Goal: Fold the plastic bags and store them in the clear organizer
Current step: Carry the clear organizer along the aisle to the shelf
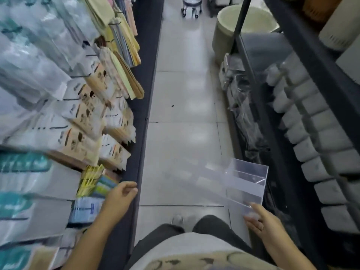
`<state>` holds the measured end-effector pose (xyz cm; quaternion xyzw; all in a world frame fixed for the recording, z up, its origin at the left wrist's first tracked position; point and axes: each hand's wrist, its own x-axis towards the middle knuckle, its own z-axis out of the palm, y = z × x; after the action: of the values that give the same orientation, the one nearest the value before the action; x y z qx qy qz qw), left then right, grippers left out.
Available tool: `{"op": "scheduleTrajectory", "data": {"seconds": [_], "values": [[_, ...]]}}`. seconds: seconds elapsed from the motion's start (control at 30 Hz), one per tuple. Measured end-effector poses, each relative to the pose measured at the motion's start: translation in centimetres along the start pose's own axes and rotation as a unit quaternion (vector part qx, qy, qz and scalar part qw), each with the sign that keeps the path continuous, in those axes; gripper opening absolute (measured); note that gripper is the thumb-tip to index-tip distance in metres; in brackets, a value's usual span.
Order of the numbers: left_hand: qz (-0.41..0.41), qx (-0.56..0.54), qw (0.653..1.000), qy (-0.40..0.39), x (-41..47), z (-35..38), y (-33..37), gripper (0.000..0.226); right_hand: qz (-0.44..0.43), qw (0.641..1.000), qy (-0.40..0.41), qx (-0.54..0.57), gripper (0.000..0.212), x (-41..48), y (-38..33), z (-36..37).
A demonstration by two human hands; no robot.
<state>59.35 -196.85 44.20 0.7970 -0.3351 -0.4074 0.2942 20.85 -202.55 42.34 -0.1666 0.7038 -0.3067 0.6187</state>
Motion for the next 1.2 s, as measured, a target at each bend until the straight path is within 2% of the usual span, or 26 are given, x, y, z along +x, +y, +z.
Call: {"op": "scheduleTrajectory", "data": {"seconds": [0.17,0.27,0.33,0.57,0.83,1.0,1.2], "values": [[0.052,0.024,0.998,-0.04,14.6,1.6,11.4,0.016,0.003,0.999,0.033,0.023,0.03,6.9,-9.9,4.9],[0.055,0.025,0.997,-0.053,22.7,3.9,16.5,0.014,0.0,1.0,0.023,0.02,0.035,13.3,-16.3,8.3],[0.049,0.012,0.998,-0.048,27.4,5.3,19.3,0.013,0.008,1.0,0.012,0.009,0.031,17.8,-21.1,10.9],[-0.032,-0.036,0.998,-0.049,40.5,7.8,27.6,0.014,-0.008,0.998,-0.019,-0.062,0.034,32.4,-39.4,21.5],[-0.111,-0.062,0.992,0.006,60.2,4.3,32.6,0.014,-0.018,0.994,-0.054,-0.098,0.045,48.0,-56.1,36.5],[-0.085,-0.043,0.995,0.019,75.4,-0.4,39.0,0.014,-0.006,0.997,-0.029,-0.071,0.04,54.1,-64.9,45.7],[0.014,0.024,1.0,-0.005,95.3,-5.6,53.7,0.016,0.014,0.999,-0.016,-0.029,0.04,59.2,-75.4,54.1]]}}
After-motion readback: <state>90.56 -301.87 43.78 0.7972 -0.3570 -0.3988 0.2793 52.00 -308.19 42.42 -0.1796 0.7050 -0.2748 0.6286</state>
